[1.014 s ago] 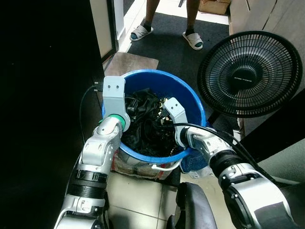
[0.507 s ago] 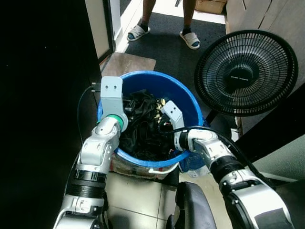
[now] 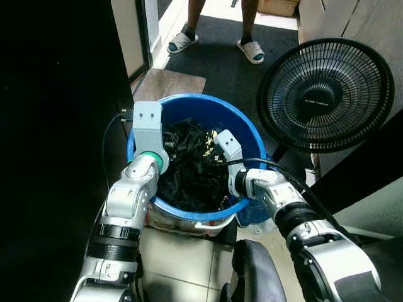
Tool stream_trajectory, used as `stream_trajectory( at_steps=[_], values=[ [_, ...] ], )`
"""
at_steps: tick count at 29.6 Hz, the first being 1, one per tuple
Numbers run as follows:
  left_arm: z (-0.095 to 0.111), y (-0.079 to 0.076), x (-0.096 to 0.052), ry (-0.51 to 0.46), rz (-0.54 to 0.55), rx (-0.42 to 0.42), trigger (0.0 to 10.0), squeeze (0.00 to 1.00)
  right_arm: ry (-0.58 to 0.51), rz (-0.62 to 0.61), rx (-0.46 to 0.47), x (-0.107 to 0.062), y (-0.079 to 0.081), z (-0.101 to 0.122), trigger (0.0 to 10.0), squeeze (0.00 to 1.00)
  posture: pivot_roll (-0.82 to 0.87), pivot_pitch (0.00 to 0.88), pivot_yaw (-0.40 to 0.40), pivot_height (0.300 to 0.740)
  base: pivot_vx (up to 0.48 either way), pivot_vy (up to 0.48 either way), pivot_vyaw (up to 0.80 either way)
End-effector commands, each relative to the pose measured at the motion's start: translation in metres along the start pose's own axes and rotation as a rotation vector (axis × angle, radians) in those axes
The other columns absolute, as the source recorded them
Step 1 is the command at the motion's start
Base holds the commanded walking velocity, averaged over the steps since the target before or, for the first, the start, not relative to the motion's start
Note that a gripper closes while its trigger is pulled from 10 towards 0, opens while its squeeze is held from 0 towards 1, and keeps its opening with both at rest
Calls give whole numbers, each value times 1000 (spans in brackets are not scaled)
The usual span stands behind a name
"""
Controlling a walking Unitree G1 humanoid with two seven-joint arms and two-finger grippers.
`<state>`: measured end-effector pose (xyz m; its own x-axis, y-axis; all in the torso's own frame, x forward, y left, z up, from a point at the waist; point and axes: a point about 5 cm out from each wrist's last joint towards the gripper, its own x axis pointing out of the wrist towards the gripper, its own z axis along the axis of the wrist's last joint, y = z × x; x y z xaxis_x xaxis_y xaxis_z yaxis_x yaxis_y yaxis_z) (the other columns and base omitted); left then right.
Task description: Clothes washing
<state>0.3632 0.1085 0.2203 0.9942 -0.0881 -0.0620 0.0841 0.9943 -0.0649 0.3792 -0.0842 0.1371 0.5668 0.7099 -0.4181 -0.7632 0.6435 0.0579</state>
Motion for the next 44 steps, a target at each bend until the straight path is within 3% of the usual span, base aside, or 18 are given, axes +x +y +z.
stream_trajectory(
  at_steps=[1,11,12,13,38,44],
  values=[
    [-2,-1,-1,10,-6,4,10000,0,192,-8,108,4,11,-62,10000,0,108,354,18,565,0,0,0],
    [-2,-4,0,8,-9,-1,10000,0,238,-55,-12,0,4,-61,10000,0,105,347,13,565,0,0,0],
    [-2,-3,0,7,-7,-2,10000,0,229,-53,-15,1,5,-59,353,0,107,346,13,565,0,0,0],
    [-2,-2,0,7,-5,-2,10000,0,221,-54,-13,1,5,-58,0,0,107,346,13,565,0,0,0],
    [-2,-1,0,6,-2,-3,10000,0,106,-83,70,0,0,-48,0,0,105,346,18,565,0,0,0],
    [-2,-2,0,7,-3,-3,10000,0,-27,-100,127,-1,-4,-33,0,0,106,347,19,565,0,0,0]
  ],
)
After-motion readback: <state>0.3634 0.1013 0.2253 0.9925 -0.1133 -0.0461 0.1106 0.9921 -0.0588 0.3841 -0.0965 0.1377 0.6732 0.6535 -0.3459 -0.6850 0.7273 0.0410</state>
